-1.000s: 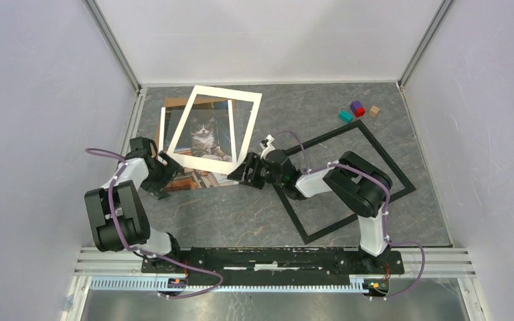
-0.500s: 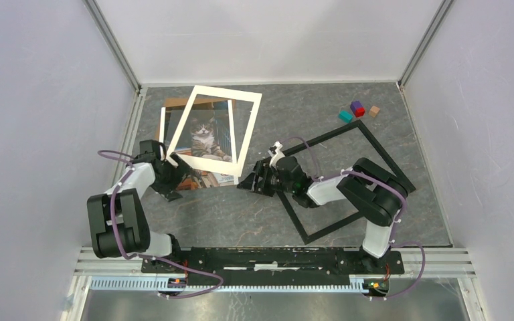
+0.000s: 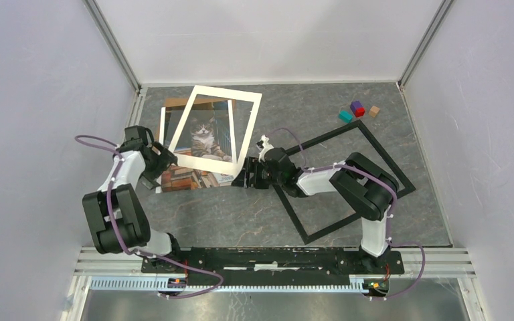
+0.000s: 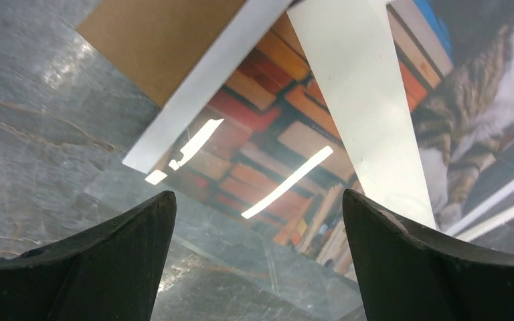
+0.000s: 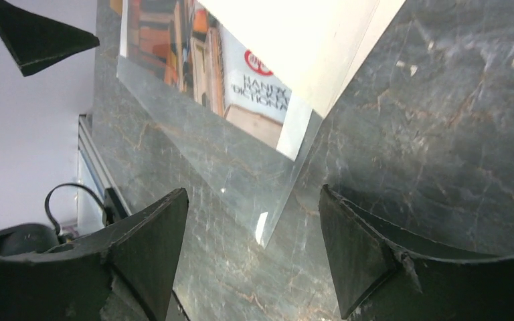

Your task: Put the photo into the frame

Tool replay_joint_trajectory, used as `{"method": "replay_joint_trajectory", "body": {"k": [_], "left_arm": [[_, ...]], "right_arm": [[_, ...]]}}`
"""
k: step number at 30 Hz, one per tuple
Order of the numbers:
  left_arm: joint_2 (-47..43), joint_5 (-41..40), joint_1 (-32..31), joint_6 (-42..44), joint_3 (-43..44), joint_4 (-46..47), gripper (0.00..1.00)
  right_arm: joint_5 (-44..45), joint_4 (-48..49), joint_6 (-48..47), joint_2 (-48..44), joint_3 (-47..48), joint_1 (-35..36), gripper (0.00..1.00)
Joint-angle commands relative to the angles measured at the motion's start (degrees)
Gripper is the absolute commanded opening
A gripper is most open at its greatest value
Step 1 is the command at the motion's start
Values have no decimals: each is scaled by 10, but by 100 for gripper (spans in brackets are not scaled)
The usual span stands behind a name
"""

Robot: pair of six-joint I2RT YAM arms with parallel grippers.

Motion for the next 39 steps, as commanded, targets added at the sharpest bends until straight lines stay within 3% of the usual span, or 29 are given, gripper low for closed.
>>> {"method": "replay_joint_trajectory", "body": {"k": [1, 6, 16, 34, 39], "left_arm": [[33, -49, 4, 24, 29, 6, 100], [58, -83, 9, 37, 28, 20, 100], [110, -18, 10, 25, -2, 28, 100], [103, 51, 11, 8, -48, 43, 100], [91, 50, 11, 16, -47, 35, 100]], "right_arm": [[7, -13, -18, 16, 39, -3, 78], [21, -35, -19, 29, 62, -2, 78], [31, -36, 30, 50, 79, -1, 78], [-49, 304, 263, 37, -15, 7, 77], [-44, 351, 290, 23, -43, 7, 76]]}}
